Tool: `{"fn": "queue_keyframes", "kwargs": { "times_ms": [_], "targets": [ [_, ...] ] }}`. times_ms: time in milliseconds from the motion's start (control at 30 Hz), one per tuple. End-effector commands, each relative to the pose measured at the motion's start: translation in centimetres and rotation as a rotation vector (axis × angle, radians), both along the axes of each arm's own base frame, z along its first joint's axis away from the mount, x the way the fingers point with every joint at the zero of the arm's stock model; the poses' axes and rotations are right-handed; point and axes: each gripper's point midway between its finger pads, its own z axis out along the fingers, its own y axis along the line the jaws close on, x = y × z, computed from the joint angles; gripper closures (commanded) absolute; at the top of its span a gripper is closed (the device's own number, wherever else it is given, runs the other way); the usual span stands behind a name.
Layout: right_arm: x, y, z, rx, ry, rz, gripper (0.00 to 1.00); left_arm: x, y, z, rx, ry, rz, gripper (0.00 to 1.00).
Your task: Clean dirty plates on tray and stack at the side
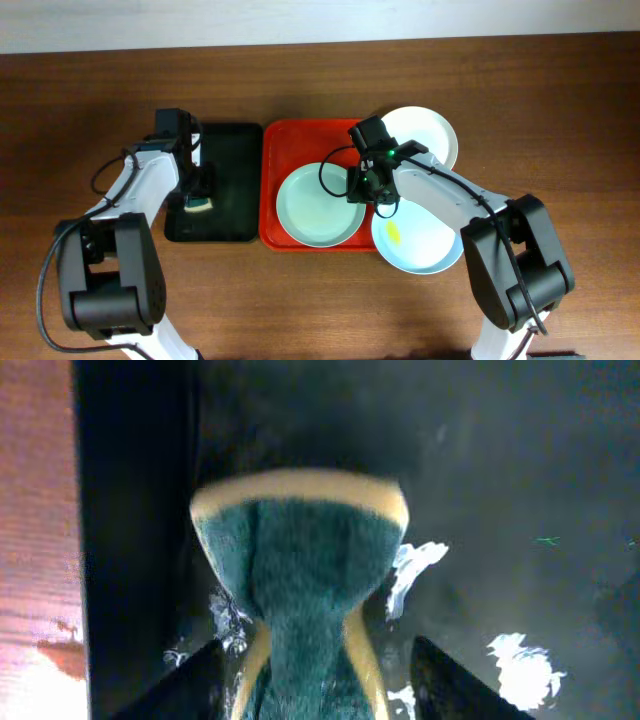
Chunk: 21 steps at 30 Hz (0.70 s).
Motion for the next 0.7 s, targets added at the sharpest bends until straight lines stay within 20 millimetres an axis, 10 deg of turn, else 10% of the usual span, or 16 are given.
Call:
{"fn": "queue_keyframes", "kwargs": {
  "times_ms": [0,167,300,667],
  "targets": [
    [-0.2,0.1,0.1,-0.001,-0.002,0.002,0.52,1.5,0.0,3.9,-0.010,-0.080,0.018,0.27],
    [-0.2,0.1,0.1,-0.001,-0.001,0.002,0.52,3.2,1.7,10.4,-0.026,-0.290,0.141,0.12],
    [-0.2,0.1,0.1,-0.001,-0.001,0.002,0.52,3.2,6.7,14.9,-0.015,-0.447,0.327,0.01],
    [-0.2,0.1,0.1,0.000,-0.004,0.002,0.66,2.0,10.8,15.3,0.003,-0.461,0.436,0.00]
  ]
}}
